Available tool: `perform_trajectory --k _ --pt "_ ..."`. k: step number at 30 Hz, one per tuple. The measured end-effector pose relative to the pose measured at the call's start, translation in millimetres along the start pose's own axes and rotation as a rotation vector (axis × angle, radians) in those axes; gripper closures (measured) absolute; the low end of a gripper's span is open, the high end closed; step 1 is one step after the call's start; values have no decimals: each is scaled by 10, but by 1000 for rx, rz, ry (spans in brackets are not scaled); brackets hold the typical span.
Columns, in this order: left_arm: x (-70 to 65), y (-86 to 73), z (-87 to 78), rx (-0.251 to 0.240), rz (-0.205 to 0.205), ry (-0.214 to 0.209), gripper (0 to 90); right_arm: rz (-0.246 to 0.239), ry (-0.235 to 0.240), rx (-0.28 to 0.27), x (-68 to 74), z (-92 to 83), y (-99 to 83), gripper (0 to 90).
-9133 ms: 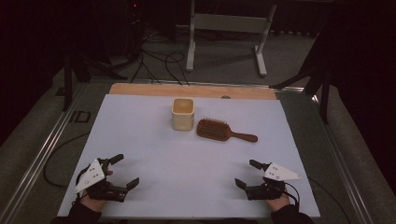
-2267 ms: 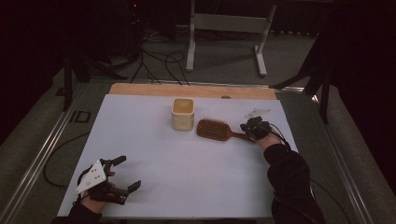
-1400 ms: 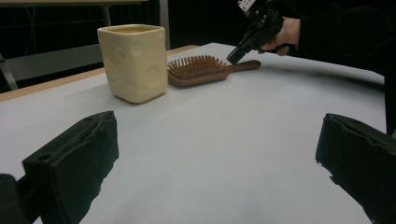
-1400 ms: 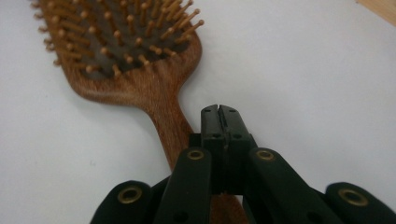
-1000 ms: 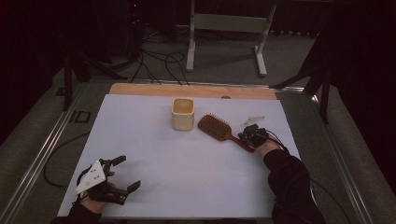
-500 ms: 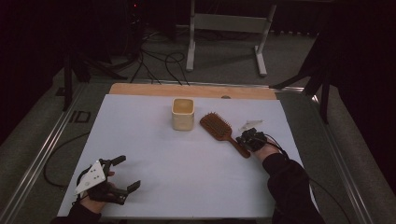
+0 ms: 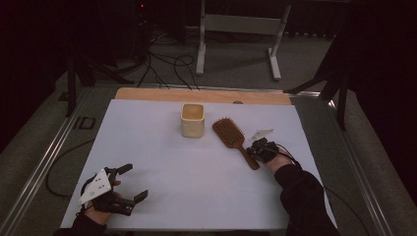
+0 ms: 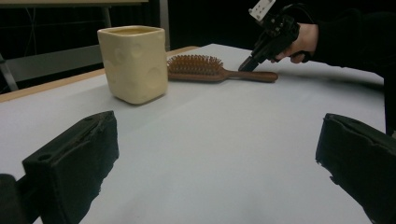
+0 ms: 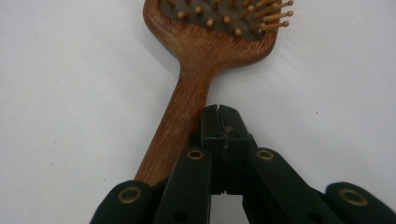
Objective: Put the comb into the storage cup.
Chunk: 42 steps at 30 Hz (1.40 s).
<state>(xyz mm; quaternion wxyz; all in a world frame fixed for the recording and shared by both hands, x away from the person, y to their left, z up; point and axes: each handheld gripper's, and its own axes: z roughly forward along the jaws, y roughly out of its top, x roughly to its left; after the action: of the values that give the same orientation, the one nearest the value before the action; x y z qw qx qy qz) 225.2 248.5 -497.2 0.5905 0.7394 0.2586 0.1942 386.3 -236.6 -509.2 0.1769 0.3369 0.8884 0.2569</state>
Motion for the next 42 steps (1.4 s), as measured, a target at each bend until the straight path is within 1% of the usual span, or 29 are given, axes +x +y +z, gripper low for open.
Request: perform_trajectory --k 6,9,10,11,13,16,19,21,22,25,28,29,31,32,34,37,38,39,41,42 --pt "1 2 -1 1 0 -1 1 9 20 -8 37 -4 -6 900" --pt "0 2 -1 1 1 -1 1 9 17 -7 56 -12 -6 900" --pt "-1 4 -4 1 1 0 1 14 15 -11 56 -24 -7 900" --pt "-1 5 -5 1 1 1 1 28 1 -18 46 -52 -10 900" --pt "-1 4 -4 1 1 1 1 51 -6 -28 27 -82 -15 900" --pt "-2 2 0 3 2 1 1 82 -29 -40 -5 -137 -25 899" --pt "-3 3 2 4 2 0 1 107 -45 -44 -21 -188 -34 885" --pt "-3 3 3 3 2 0 1 134 -58 -47 -26 -226 -34 841" --pt "-4 3 3 4 2 0 1 140 -58 -51 -26 -239 -34 824" --pt "-5 5 4 5 3 0 1 142 -58 -51 -1 -283 -16 752" --pt "-6 5 4 5 3 0 1 149 -62 -56 29 -323 14 640" --pt "-6 5 4 6 3 0 1 151 -57 -59 34 -335 25 612" --pt "-6 5 3 6 4 0 1 160 -52 -63 41 -358 54 521" --pt "-5 6 2 6 4 0 1 166 -51 -64 44 -368 66 498" --pt "-5 6 1 5 3 0 1 174 -42 -67 45 -383 90 404" --pt "-4 5 1 7 2 -2 1 184 -20 -56 40 -388 120 293" --pt "-5 5 2 7 3 -2 1 197 -2 -58 28 -387 131 259" --pt "-6 5 3 8 3 -1 1 203 0 -58 25 -389 138 241" --pt "-6 5 2 9 4 -2 1 200 -31 -62 25 -397 150 200" --pt "-6 5 2 8 3 -2 1 213 -41 -68 17 -402 156 186"
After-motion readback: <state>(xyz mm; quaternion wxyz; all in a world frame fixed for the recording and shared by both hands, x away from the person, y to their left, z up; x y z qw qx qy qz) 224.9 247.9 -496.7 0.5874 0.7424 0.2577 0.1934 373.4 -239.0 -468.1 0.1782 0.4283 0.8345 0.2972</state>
